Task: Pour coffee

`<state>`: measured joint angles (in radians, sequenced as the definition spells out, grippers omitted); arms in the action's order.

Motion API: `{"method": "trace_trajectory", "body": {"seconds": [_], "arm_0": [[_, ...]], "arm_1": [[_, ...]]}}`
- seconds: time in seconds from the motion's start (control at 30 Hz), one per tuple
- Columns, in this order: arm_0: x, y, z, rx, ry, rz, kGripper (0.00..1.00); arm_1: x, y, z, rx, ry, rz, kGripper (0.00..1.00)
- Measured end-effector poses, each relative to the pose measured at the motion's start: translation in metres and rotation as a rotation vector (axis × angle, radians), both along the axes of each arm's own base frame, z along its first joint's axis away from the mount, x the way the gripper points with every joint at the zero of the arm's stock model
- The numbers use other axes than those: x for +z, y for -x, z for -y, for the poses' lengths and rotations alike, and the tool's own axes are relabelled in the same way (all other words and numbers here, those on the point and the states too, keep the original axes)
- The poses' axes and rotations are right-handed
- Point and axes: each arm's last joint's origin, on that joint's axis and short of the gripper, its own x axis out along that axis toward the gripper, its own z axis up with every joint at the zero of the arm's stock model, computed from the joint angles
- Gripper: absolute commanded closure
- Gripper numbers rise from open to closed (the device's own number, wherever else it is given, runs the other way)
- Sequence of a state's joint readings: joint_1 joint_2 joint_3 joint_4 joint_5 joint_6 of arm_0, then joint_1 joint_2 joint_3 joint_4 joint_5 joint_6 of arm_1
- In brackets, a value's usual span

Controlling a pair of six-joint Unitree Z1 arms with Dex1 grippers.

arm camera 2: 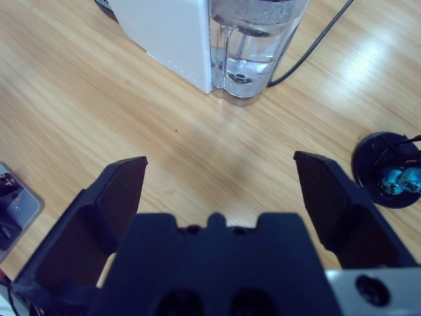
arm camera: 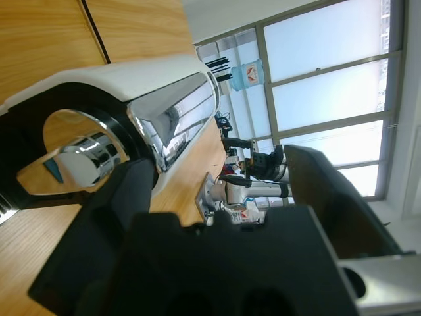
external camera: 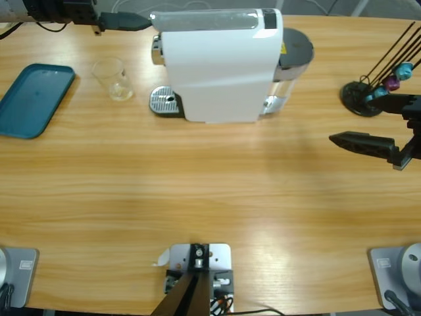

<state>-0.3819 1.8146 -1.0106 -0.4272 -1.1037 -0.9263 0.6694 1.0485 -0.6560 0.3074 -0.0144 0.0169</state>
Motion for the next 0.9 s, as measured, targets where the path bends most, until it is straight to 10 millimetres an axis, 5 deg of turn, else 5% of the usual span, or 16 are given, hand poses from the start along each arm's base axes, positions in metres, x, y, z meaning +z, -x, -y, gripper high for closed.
{"method": "trace_trajectory", "body": {"seconds": [0.37,0.43,0.47,0.8,0.83,0.9], "arm_0": [[0.001,-0.001,0.001,0.003,0.011,0.002,0.563],[0.001,-0.001,0.000,0.004,0.011,-0.005,0.962],[0.001,-0.001,0.000,0.005,0.011,-0.009,1.000],[0.010,0.003,0.003,-0.003,0.026,0.012,1.000],[0.010,0.003,0.003,-0.004,0.026,0.013,0.978],[0.010,0.003,0.003,-0.005,0.026,0.013,0.781]], "arm_1": [[0.000,0.000,0.000,-0.001,-0.001,-0.001,0.046],[0.000,0.000,0.000,-0.002,-0.001,-0.001,0.053],[0.000,0.000,0.000,-0.002,-0.001,-0.001,0.055],[0.000,0.000,0.000,-0.005,0.001,0.000,0.069],[0.000,0.000,0.000,-0.005,0.001,0.000,0.069],[0.000,0.000,0.000,-0.005,0.001,0.000,0.069]]}}
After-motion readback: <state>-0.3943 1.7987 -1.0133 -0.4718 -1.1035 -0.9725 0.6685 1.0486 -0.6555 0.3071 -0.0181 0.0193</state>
